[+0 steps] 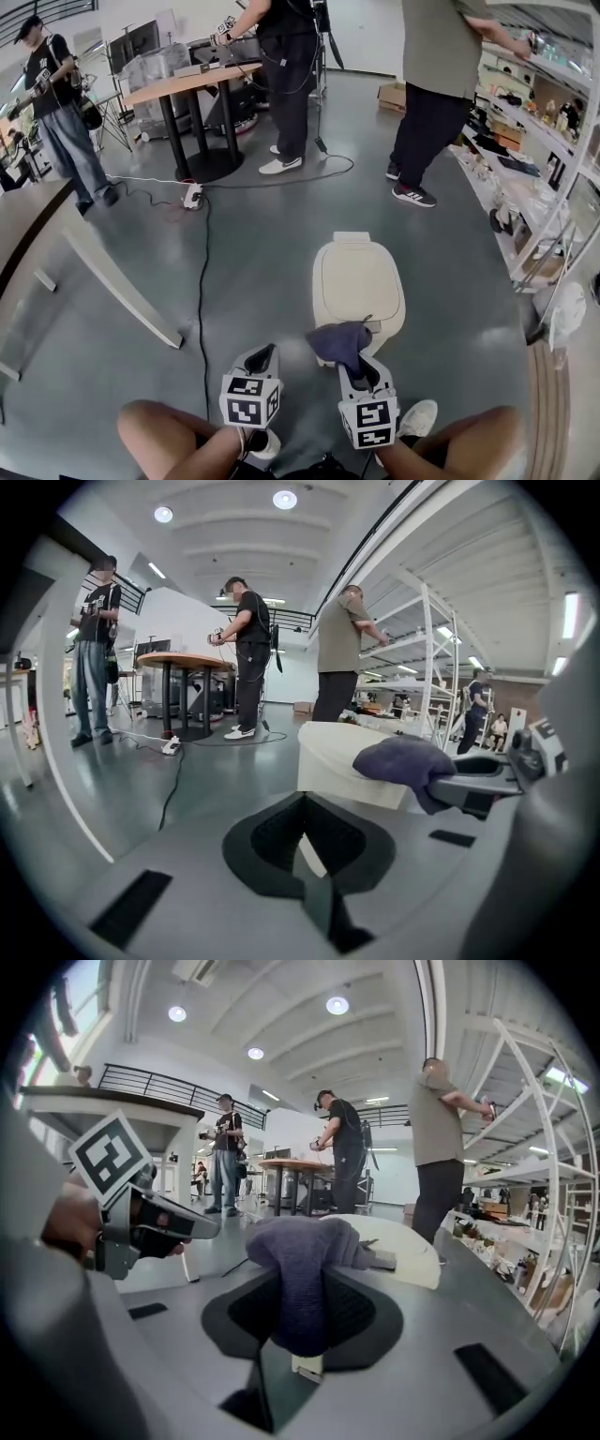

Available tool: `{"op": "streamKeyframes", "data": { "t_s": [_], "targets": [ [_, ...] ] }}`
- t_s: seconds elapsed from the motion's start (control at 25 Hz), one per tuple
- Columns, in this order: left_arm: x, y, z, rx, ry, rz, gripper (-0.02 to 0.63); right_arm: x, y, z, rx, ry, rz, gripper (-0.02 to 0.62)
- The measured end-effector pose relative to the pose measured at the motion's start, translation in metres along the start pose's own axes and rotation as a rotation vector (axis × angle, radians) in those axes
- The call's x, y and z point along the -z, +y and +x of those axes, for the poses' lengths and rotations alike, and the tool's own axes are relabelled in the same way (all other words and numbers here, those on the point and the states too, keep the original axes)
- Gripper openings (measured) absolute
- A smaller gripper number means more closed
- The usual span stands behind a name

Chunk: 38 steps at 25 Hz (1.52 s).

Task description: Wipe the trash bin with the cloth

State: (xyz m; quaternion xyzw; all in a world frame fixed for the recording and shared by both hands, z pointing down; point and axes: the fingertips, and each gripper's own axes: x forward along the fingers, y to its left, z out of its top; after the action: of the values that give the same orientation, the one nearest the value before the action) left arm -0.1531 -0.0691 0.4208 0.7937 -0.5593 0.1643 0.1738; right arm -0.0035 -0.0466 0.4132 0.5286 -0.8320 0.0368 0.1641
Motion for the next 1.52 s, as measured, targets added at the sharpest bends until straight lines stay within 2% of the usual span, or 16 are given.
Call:
{"op": "streamKeyframes", "data": {
  "t_s": [0.12, 0.32, 0.64, 1.12, 1.52],
  "targets": [
    [0.009, 0.023, -0.005, -0.052, 0.016, -0.005, 0.0, 0.004, 0.026, 0.014, -0.06, 0.036, -0.003, 0.103],
    [0.011, 0.038, -0.005, -0.07, 0.011, -0.044, 0.0, 0.014, 0.058, 0.034, -0.141, 0.094, 0.032, 0.103],
    [0.004, 0.042, 0.0, -0.066, 0.001, -0.068, 0.0, 0.036, 0.072, 0.058, -0.186, 0.204, 0.103, 0.103],
    [0.002, 0.019, 0.018, -0.02, 0.02, -0.089, 0.0, 0.046, 0.031, 0.065, -0.108, 0.214, 0.152, 0.103],
    [0.011, -0.01, 0.034, 0.026, 0.067, -0.043, 0.0, 0.057, -0.005, 0.054, -0.048, 0.219, 0.171, 0.103]
  ]
}}
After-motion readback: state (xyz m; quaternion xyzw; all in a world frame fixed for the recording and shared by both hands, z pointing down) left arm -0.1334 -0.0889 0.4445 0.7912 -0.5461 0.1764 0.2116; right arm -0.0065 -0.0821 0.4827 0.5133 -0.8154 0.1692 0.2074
